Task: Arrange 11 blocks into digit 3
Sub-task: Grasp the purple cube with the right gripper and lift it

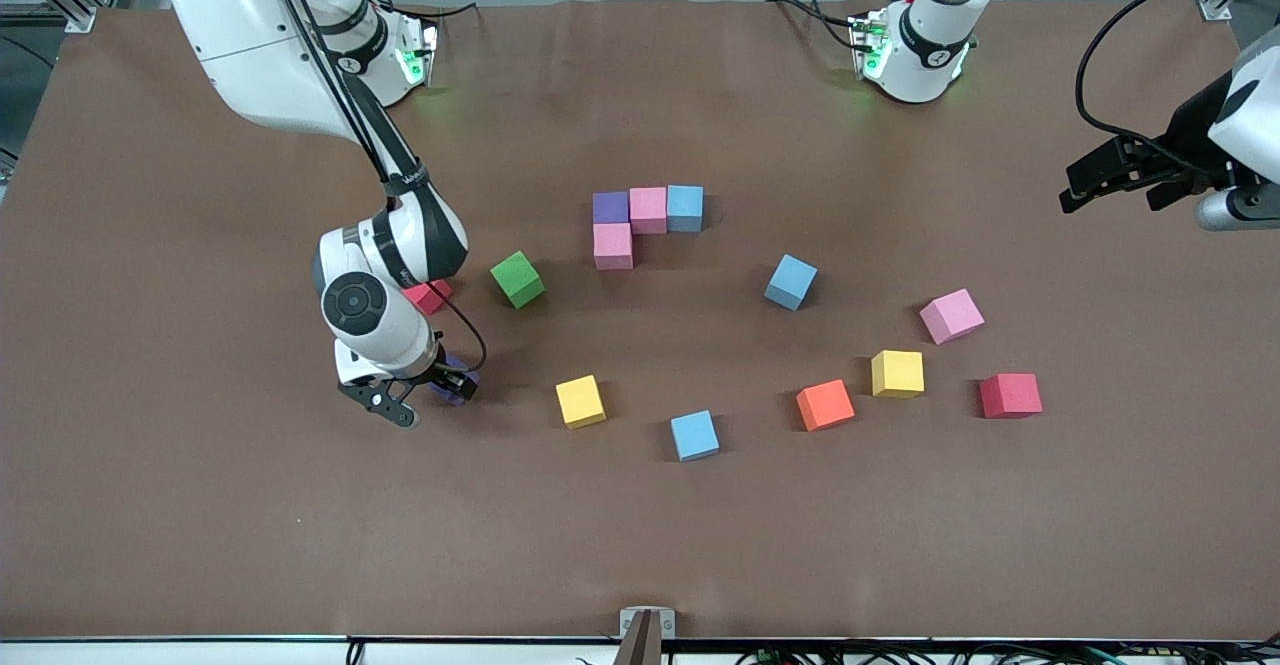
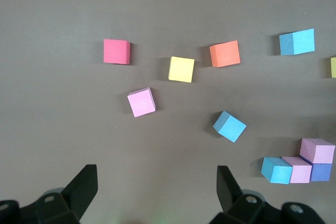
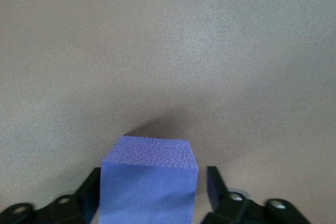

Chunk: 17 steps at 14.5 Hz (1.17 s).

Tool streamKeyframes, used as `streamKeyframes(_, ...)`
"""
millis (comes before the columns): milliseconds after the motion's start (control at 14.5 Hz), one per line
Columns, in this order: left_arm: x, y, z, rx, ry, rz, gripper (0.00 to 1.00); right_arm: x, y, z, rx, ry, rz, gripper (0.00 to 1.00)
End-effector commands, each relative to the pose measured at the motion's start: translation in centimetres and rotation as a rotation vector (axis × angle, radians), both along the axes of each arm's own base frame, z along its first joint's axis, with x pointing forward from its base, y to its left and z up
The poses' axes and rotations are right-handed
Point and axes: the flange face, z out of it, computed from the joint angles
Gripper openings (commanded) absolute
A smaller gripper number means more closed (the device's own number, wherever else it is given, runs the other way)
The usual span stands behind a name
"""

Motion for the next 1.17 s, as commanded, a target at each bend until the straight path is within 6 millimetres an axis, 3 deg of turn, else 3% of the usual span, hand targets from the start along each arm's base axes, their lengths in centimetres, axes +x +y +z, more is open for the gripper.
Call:
streamKeyframes(0, -0.2, 0.2, 0.3, -0.009, -0.002, 0.001, 1.00, -0.5, -0.1, 0.1, 0.016, 0.002, -0.018, 0.41)
streamKeyframes(69, -0.2, 0.2, 0.3, -0.011, -0.002, 0.002, 1.00, -0.5, -0.1, 0.1, 0.016, 0.002, -0.016, 0.26)
streamKeyframes(207, -0.2, 0.2, 0.3, -0.011, -0.002, 0.001, 1.00, -0.7, 0.4, 0.1, 0.015, 0.008, -0.008, 0.05)
streamKeyframes(276, -0.2, 0.2, 0.3, -0.011, -0.002, 0.001, 1.00, -0.9, 0.5, 0.1, 0.012, 0.014, 0.007, 0.01)
streamKeyframes(413, -0.2, 0.2, 0.3, -0.009, -0.002, 0.001, 1.00, -1.1, 1.6, 0.3, 0.015, 0.012, 0.034, 0.00)
streamKeyframes(689, -0.2, 0.1, 0.3, -0.009, -0.002, -0.001, 1.00, -1.7, 5.0, 2.0, 0.003, 0.039, 0.260, 0.00)
streamKeyframes(964, -0.2, 0.1, 0.3, -0.009, -0.003, -0.001, 1.00, -2.1, 10.5, 5.5, -0.006, 0.056, 0.470, 0.00)
streamKeyframes(1102, -0.2, 0.1, 0.3, -0.009, -0.002, -0.001, 1.00, -3.0, 14.1, 7.1, 0.000, 0.030, 0.533, 0.00)
